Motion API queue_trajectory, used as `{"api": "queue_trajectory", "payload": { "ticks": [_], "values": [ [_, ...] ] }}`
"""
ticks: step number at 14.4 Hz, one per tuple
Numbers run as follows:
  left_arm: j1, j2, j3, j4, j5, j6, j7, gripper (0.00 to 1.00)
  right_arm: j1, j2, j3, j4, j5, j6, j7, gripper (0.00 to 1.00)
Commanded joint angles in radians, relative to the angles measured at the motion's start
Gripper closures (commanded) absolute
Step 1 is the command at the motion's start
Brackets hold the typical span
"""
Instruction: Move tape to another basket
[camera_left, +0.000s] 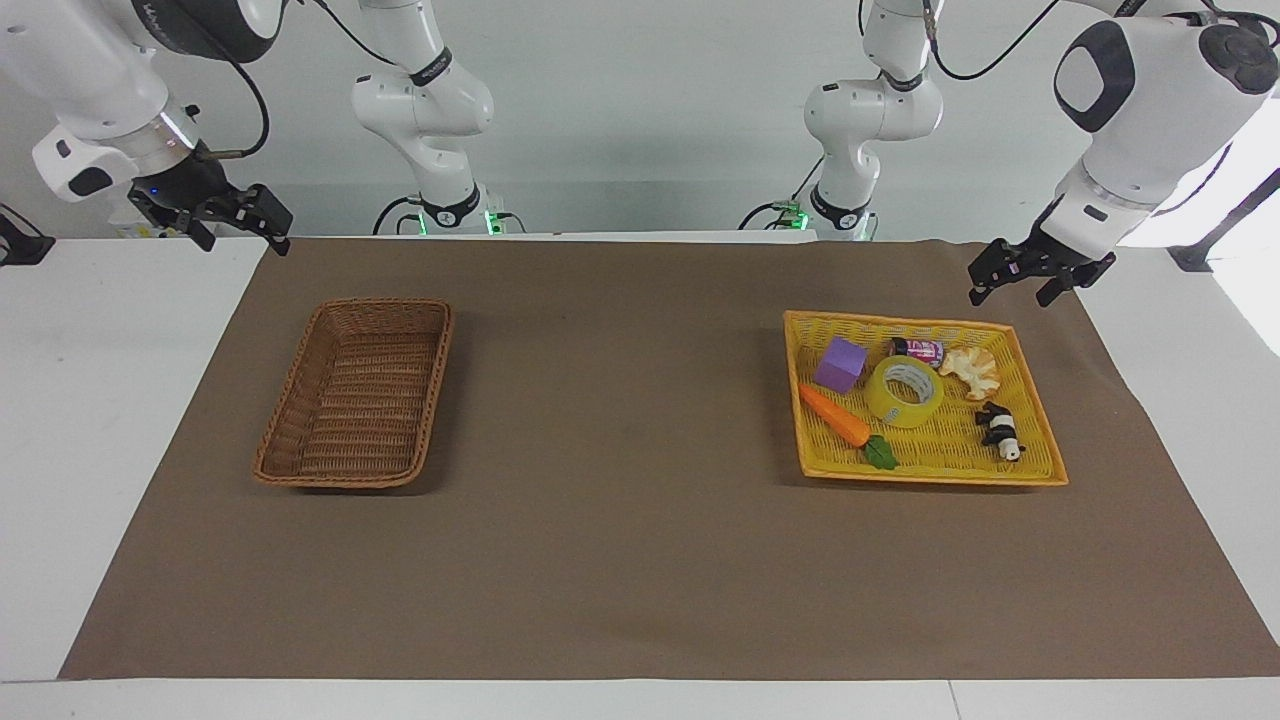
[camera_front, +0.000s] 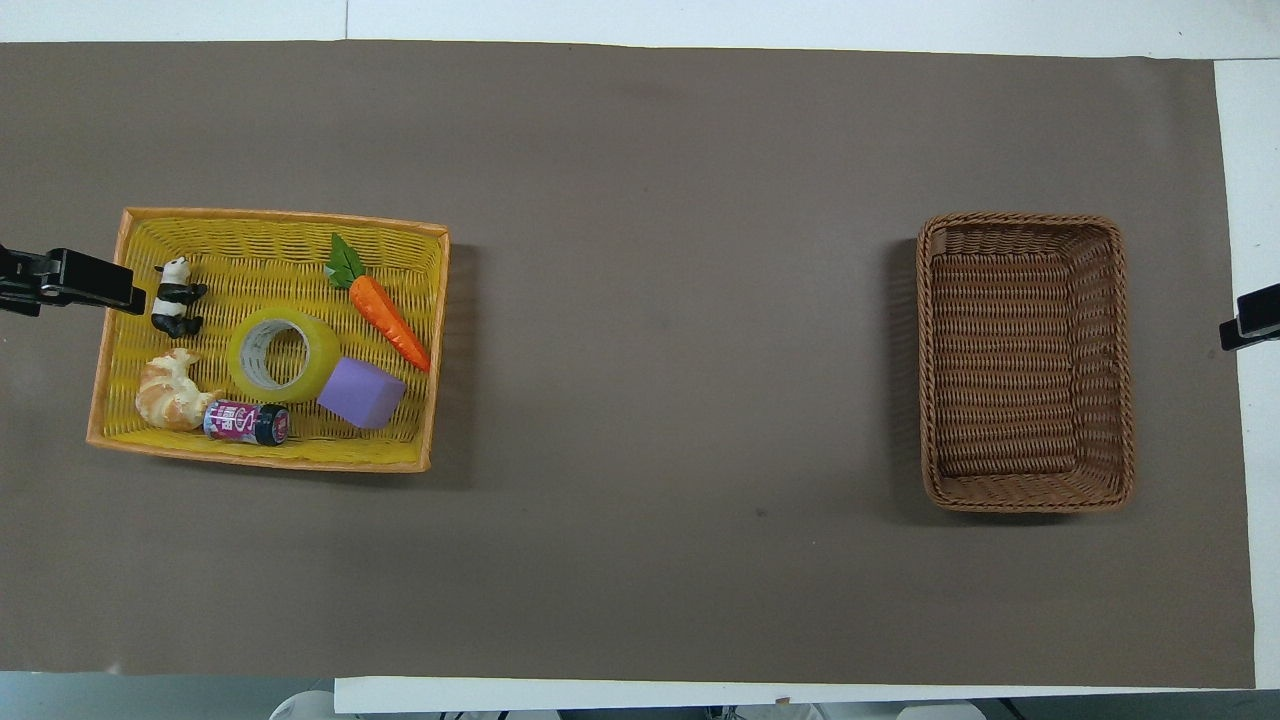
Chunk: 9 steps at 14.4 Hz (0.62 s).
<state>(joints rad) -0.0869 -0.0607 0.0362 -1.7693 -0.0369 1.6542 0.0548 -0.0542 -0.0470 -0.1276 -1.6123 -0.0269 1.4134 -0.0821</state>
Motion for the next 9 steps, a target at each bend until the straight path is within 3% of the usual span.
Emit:
{"api": "queue_trajectory", "payload": {
  "ticks": [1,6,7,9],
  "values": [
    [-0.004,-0.010,0.010,-0.013,0.012,0.012,0.008,0.01,0.000,-0.017,-0.001,-0.014,-0.001,-0.001,-0.018,0.00],
    [0.002,-0.025,0.011,-0.038,0.012,-0.007,-0.016,0.01,0.000,-0.017,0.000,-0.014,-0.001,-0.001,-0.018,0.00],
    [0.024,-0.037,0.011,-0.068,0.012,0.010,-0.009,0.01,-0.001,-0.017,0.000,-0.014,-0.001,-0.001,-0.018,0.00],
    [0.021,-0.079,0.011,-0.204,0.012,0.167,-0.009,0.01,-0.001,-0.017,0.000,-0.014,-0.001,-0.001,-0.018,0.00]
  ]
}}
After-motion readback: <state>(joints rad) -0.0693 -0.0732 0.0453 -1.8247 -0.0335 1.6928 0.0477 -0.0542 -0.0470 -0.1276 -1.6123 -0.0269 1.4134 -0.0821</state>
